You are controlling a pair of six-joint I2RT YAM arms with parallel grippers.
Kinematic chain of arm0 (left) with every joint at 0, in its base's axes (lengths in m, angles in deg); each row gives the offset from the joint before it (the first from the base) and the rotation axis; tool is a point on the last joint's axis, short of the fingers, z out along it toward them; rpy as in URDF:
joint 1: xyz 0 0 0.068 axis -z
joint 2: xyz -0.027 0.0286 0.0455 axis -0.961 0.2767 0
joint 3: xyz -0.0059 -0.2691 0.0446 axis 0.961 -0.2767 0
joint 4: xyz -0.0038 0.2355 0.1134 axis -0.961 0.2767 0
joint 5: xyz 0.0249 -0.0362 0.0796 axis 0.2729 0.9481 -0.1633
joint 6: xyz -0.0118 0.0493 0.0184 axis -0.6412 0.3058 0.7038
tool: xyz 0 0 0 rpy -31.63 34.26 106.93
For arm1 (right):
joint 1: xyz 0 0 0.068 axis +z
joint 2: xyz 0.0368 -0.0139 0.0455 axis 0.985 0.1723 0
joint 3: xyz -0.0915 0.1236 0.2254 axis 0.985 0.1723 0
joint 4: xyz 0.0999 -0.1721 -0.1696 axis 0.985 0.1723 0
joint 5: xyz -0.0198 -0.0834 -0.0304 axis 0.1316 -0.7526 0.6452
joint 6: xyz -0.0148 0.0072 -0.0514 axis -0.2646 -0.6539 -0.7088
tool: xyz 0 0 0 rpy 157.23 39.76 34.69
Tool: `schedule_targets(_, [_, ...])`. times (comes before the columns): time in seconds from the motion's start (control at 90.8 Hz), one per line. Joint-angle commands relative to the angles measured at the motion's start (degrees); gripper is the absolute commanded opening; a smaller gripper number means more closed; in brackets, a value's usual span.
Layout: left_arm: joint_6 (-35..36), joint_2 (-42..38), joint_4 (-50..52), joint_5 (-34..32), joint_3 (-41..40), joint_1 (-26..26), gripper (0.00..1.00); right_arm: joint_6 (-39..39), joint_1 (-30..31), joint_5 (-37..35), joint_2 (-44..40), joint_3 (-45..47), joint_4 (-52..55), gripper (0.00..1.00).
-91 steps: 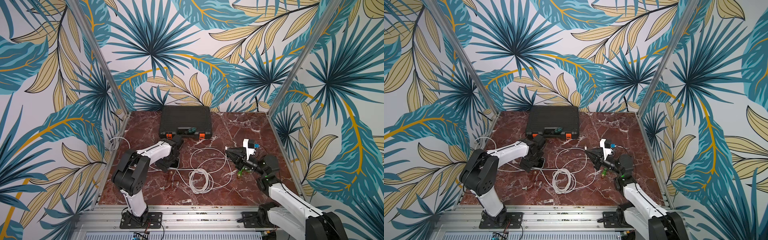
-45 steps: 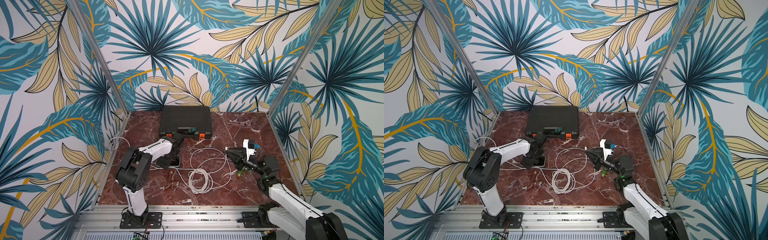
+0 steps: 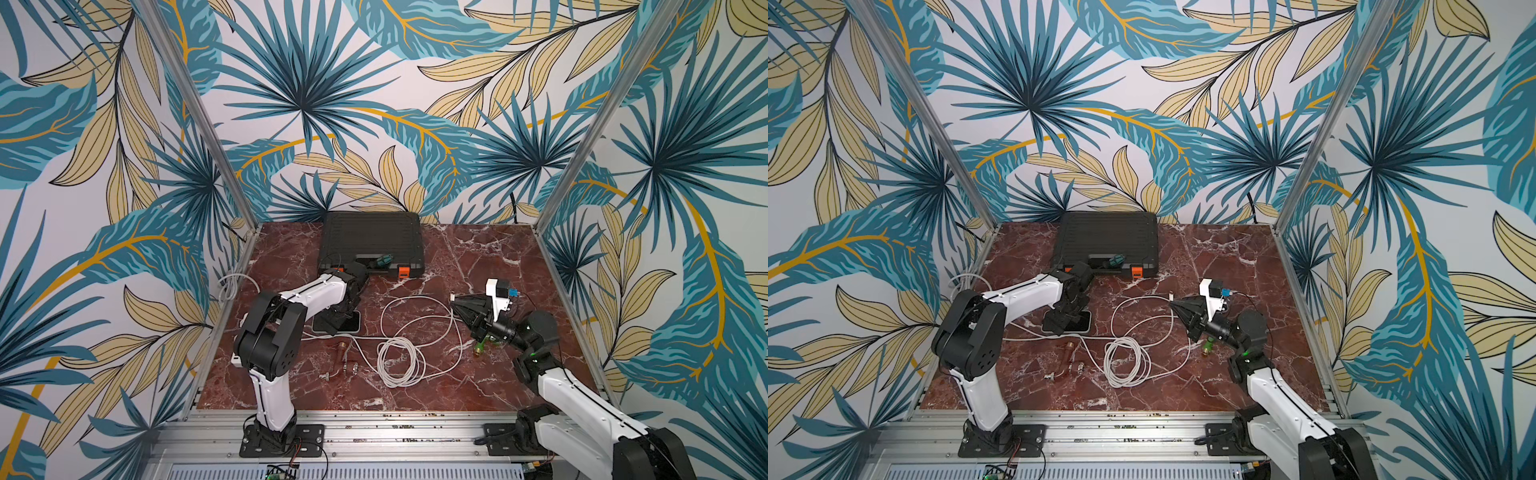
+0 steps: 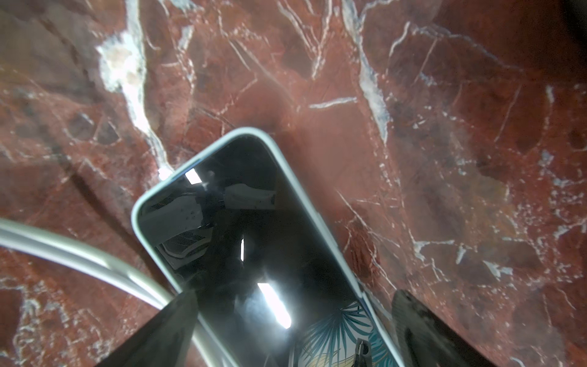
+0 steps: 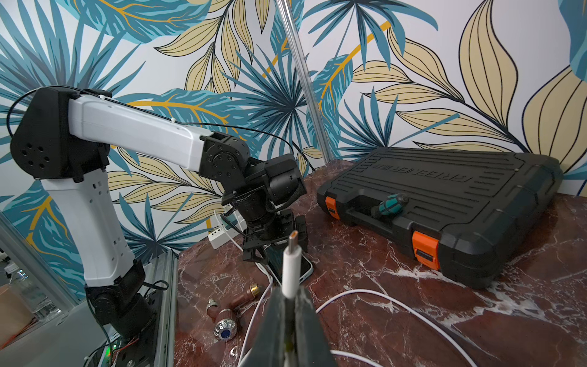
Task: Plug the charging cable into the phone
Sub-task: Pick up the phone at the center of the board.
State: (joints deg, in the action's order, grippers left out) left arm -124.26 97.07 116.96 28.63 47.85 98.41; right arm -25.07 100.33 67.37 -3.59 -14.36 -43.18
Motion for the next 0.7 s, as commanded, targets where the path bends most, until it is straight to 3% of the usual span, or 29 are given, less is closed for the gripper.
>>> schedule_targets(0.0, [0.8, 0.94, -0.53, 0.42, 0.53, -0.39, 1.0, -0.68, 0.36, -0.45, -0.94, 0.61, 0.58, 0.0])
schedule_targets(0.308, [-0.18, -3.03, 2.55, -1.99, -0.69, -0.39, 1.0, -0.54, 0.56, -0.44, -0.29, 0.54, 0.23, 0.0])
schedule_targets(0.694, [-1.6, -2.62, -3.61, 0.76, -5.74, -0.35, 1.0, -0.66, 0.91, -0.56, -0.4, 0.62, 0.63, 0.0])
